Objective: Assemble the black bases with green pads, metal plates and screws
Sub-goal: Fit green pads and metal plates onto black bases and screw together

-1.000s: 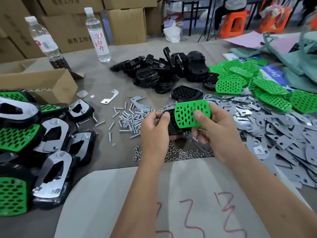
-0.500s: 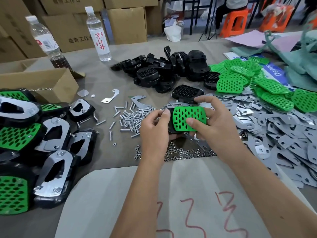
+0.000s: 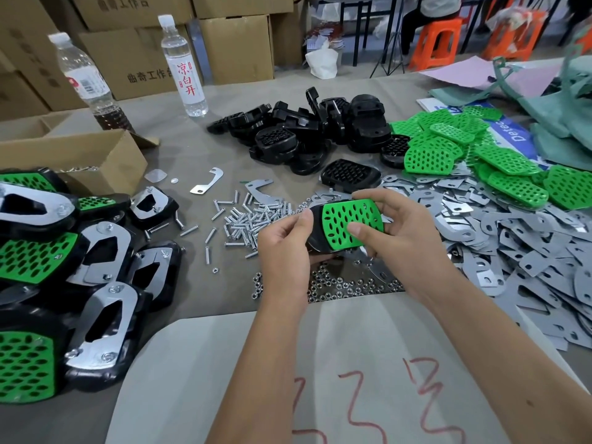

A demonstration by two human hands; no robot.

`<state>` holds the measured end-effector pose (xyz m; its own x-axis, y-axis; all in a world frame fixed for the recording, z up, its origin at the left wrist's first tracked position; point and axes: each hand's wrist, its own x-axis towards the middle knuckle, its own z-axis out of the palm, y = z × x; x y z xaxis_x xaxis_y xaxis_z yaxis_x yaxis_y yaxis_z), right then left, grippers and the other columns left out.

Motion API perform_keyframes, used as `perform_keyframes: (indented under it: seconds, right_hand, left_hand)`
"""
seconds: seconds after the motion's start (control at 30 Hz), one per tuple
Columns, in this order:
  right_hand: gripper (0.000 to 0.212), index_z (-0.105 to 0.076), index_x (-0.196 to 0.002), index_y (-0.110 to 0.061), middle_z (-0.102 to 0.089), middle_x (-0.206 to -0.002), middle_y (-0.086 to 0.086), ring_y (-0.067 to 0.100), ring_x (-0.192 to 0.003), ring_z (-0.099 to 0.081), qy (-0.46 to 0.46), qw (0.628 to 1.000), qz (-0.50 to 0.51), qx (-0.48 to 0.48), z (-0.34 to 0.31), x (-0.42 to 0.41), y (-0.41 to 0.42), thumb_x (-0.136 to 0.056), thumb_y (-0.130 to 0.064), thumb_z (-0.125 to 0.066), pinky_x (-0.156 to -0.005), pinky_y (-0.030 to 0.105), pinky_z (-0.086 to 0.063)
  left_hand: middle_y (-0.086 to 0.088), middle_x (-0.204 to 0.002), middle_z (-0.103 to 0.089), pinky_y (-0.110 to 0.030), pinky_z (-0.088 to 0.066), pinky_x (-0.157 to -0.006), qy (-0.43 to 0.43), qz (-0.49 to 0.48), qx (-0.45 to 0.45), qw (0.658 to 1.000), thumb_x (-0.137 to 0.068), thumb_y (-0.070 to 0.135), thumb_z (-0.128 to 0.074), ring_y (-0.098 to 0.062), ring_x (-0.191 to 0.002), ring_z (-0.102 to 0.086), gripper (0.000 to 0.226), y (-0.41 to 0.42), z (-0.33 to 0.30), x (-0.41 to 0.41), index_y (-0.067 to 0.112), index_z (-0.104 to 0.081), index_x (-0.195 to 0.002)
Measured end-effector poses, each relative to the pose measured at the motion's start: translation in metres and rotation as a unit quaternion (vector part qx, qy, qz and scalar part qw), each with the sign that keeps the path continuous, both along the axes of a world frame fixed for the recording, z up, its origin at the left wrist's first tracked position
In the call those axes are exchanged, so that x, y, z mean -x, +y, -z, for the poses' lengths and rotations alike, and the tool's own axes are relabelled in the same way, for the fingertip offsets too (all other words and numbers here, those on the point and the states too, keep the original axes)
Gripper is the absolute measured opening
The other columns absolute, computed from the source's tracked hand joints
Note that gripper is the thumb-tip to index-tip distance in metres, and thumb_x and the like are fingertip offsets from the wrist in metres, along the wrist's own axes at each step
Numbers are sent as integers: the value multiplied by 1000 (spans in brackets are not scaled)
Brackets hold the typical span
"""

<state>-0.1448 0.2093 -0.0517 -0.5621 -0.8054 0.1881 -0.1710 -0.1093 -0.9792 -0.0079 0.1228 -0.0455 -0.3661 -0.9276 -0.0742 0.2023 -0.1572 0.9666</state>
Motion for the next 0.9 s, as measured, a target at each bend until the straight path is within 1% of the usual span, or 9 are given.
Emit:
perform_keyframes:
  seconds: [0.1,0.17,0.23,0.4,0.5,0.6,0.7,0.77,0.9]
  right_hand:
    - [39,-69,-121,-21,-71,-103,3,9,-62,-71,-5,999,31,6,-1,-4,-2,-88,-5,-81,-48,21,-52]
    - [40,-68,-123,-23,-70,-105,6,17,-67,-76,39,999,31,-11,-3,-4,-1,-88,-7,-81,-46,25,-53]
    - [43,-68,-126,-28,-73,-102,1,24,-66,-75,87,995,24,-31,-5,-2,1,-89,-10,-81,-47,34,-56]
    - [42,-68,-124,-21,-69,-100,1,15,-73,-78,36,998,39,-15,-3,-6,-3,-87,-4,-81,-50,19,-53]
    - [41,-66,-117,-23,-72,-98,4,21,-76,-78,29,998,55,-16,-2,-7,-5,-85,-5,-83,-54,27,-58]
    - [52,-58,-116,-29,-71,-92,8,35,-76,-74,67,994,68,-44,-2,-6,-6,-76,-23,-91,-58,43,-60]
    - [62,-56,-109,-40,-64,-77,-4,22,-61,-68,77,990,99,-72,1,1,-2,-59,-54,-91,-50,32,-53]
    - [53,-63,-105,-41,-58,-77,-9,12,-58,-58,72,990,99,-66,0,8,0,-64,-66,-84,-48,26,-46]
    - [40,-76,-102,-25,-74,-87,1,16,-68,-68,-42,998,-29,-45,-5,7,1,-87,-62,-69,-52,30,-52]
  left_hand:
    - [-16,-85,-77,-44,-64,-61,-17,-4,38,999,-104,20,-60,-37,-80,-76,32,-2,3,0,16,-81,-80]
    - [-25,-88,-72,-59,-63,-72,-47,-12,100,994,-98,31,-61,-47,-85,-71,30,-2,6,0,12,-78,-82]
    - [-31,-90,-67,-64,-59,-78,-71,-19,140,987,-92,42,-58,-38,-76,-64,40,-2,9,0,5,-73,-86]
    - [-20,-87,-76,-66,-58,-83,-34,-29,97,994,-90,38,-63,-52,-92,-69,27,-1,10,2,19,-81,-83]
    - [-12,-84,-76,-63,-59,-83,-36,-2,97,995,-84,40,-69,-45,-91,-71,22,-1,9,2,19,-77,-84]
    - [-11,-83,-69,-49,-60,-77,-73,7,137,988,-74,35,-79,-33,-78,-66,28,1,8,2,15,-64,-86]
    - [-4,-79,-68,-44,-60,-70,-44,-2,90,995,-74,23,-80,-21,-75,-65,19,-1,10,1,20,-62,-81]
    - [-2,-82,-71,-45,-61,-73,-17,1,59,998,-75,20,-80,-22,-80,-68,18,-2,10,0,22,-64,-82]
    - [-2,-81,-70,-40,-60,-73,16,36,57,998,-80,7,-81,-20,-78,-67,20,1,7,2,15,-64,-86]
